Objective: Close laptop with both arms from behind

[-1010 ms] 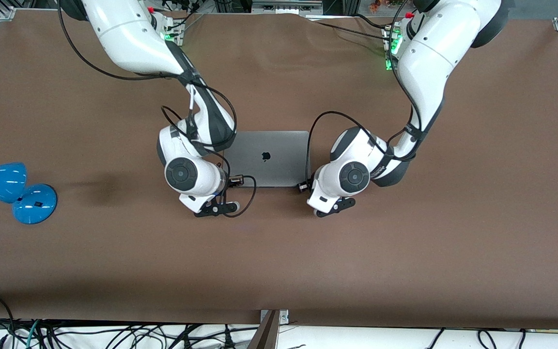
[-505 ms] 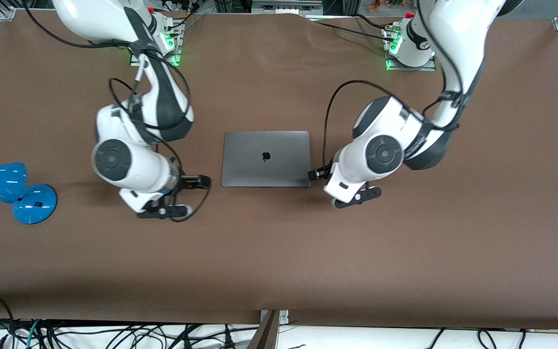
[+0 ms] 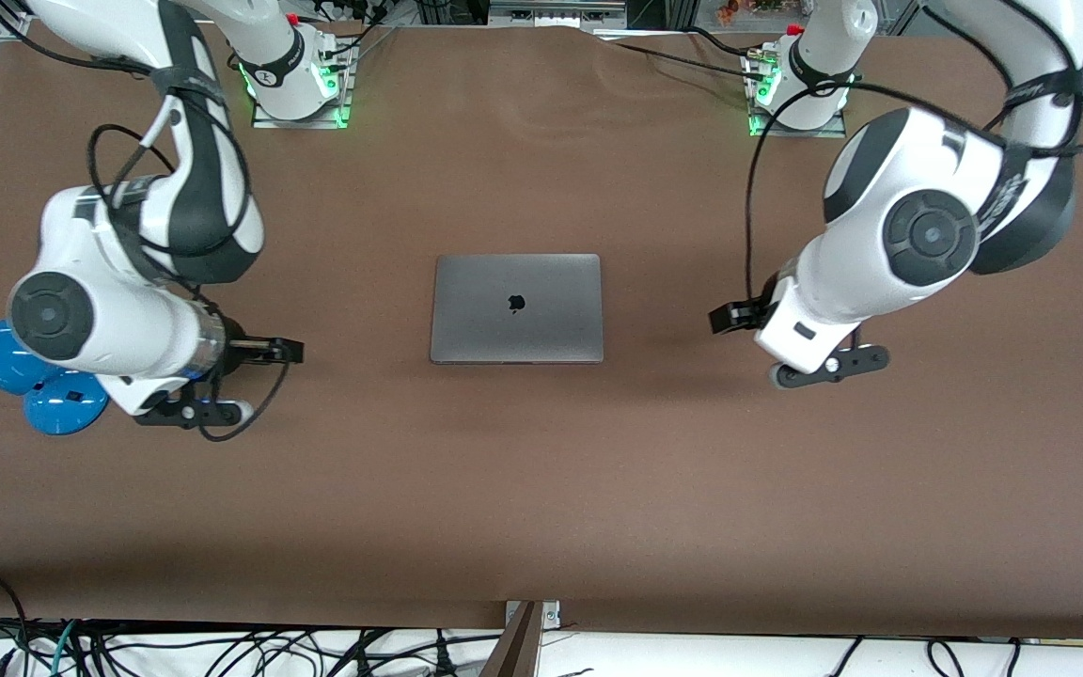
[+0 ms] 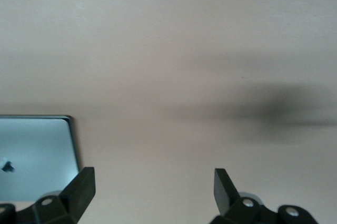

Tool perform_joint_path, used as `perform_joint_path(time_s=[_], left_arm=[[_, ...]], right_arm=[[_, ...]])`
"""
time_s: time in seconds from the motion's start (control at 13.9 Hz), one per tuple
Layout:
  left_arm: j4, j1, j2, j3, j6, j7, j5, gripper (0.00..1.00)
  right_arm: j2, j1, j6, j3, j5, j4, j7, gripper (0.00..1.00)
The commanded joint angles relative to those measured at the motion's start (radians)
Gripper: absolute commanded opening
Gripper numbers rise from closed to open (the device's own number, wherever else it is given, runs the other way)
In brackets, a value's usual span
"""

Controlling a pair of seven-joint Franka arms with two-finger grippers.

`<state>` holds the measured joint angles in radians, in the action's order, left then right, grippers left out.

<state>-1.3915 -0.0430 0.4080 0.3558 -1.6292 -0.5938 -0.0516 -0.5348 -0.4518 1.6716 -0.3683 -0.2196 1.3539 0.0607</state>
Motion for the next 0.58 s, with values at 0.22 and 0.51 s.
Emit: perform_joint_path(time_s=[0.22, 0.51], left_arm=[[-0.181, -0.009, -0.248, -0.119, 0.020, 0.245, -0.024, 1.00], [-0.185, -0.037, -0.357, -0.230, 0.078, 0.376, -0.016, 1.00]], right_arm=[[0.249, 0.139, -0.015, 0.019, 0.035, 0.135, -0.051, 1.00], [0.494, 0.269, -0.021, 0.188, 0.232, 0.292, -0.042, 1.00]])
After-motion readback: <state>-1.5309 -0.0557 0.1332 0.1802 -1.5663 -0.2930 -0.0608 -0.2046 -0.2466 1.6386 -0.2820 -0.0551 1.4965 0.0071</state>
